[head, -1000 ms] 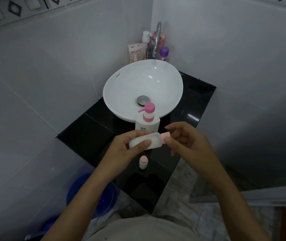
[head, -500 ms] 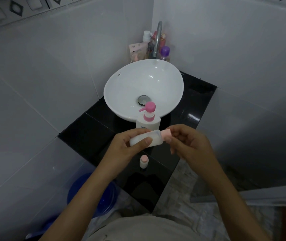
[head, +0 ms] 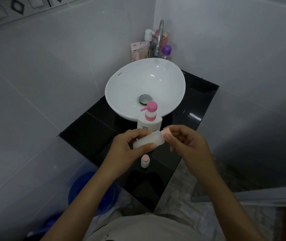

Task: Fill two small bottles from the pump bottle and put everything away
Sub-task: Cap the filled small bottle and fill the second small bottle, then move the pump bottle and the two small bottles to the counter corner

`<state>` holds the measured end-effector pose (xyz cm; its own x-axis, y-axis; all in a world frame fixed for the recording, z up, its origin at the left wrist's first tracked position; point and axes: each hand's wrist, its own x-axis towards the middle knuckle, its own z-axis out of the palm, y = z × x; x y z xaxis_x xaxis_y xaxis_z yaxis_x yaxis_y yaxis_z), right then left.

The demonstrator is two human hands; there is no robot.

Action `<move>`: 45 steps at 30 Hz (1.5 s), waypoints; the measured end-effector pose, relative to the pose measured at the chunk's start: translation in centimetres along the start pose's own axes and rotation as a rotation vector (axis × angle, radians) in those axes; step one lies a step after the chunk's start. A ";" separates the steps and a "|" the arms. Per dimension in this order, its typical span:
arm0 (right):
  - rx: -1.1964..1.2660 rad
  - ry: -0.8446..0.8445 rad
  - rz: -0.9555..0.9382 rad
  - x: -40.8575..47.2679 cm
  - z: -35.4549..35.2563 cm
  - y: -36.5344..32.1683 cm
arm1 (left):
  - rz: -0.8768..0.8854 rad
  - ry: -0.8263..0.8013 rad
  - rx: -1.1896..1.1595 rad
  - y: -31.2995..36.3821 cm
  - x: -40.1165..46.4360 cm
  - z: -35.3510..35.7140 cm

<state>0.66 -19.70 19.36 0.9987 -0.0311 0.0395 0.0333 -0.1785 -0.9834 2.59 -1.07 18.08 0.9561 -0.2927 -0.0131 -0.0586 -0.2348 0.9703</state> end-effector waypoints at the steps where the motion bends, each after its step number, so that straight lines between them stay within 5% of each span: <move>1: -0.035 -0.010 -0.019 0.1 0.1 0.0 | 0.012 -0.006 0.077 -0.2 0.1 -0.3; 8: -0.204 -0.050 -0.026 0.6 1.6 1.6 | 0.023 -0.091 0.335 -2.1 0.7 -1.0; 22: -0.259 0.019 0.210 0.1 0.5 5.2 | -0.391 -0.070 0.295 -12.8 1.5 -0.1; 38: -0.317 0.003 0.301 0.5 0.8 9.2 | -0.375 -0.122 0.212 -15.6 1.7 0.0; 45: -0.317 0.072 0.250 3.6 -0.2 9.9 | -0.171 0.138 0.183 -12.3 5.0 -2.5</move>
<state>4.54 -21.75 9.80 0.9691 -0.1782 -0.1704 -0.2344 -0.4509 -0.8613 8.85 2.64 6.72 0.9859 -0.1086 -0.1276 0.0680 -0.4371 0.8969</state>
